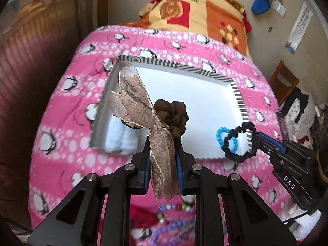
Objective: Organize jewelry
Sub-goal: 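Lower the held items into the tray and open both tools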
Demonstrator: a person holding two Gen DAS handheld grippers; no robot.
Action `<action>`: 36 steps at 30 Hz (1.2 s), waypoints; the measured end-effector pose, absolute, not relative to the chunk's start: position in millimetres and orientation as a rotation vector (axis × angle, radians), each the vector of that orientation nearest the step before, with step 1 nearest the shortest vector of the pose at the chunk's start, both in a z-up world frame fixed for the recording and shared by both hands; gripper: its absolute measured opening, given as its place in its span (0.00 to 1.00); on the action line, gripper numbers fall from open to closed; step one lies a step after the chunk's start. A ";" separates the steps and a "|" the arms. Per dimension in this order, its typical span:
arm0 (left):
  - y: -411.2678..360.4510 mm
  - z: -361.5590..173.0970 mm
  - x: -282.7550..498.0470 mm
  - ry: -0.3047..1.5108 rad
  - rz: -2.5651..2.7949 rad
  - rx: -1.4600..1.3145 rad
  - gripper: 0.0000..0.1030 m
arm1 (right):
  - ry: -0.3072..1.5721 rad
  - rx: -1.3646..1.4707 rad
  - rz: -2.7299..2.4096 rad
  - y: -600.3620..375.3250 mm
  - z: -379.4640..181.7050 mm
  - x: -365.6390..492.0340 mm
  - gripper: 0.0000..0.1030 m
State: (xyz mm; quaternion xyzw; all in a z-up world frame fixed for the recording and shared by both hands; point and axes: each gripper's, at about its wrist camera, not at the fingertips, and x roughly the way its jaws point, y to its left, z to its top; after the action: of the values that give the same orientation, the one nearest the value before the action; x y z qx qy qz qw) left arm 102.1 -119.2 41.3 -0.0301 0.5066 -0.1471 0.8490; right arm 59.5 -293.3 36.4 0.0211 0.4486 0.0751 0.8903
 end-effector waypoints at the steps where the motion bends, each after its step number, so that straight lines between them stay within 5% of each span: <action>1: -122.1 36.0 107.2 1.078 -0.303 -0.059 0.19 | 0.941 0.052 0.163 -294.3 31.4 68.4 0.07; 21: -138.7 -25.8 150.6 1.180 -0.174 0.015 0.21 | 1.084 0.106 0.179 -305.2 -40.8 145.2 0.07; 23: -140.9 -25.7 151.6 1.171 -0.172 0.029 0.26 | 1.074 0.113 0.172 -307.0 -37.5 142.5 0.12; 25: -143.4 -24.8 152.3 1.168 -0.168 0.049 0.37 | 1.062 0.128 0.172 -309.9 -32.0 135.7 0.33; 30: -142.4 -10.7 143.0 1.120 -0.165 0.061 0.54 | 1.023 0.137 0.155 -312.6 -13.4 116.0 0.34; 36: -135.0 11.7 121.3 1.068 -0.150 0.062 0.56 | 0.987 0.167 0.136 -314.5 7.0 82.3 0.35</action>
State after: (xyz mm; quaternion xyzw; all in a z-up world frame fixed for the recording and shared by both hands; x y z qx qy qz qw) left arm 121.3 -135.0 11.7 0.0294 0.5083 -0.0712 0.8577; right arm 82.3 -314.5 7.0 0.0799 0.4729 0.0651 0.8751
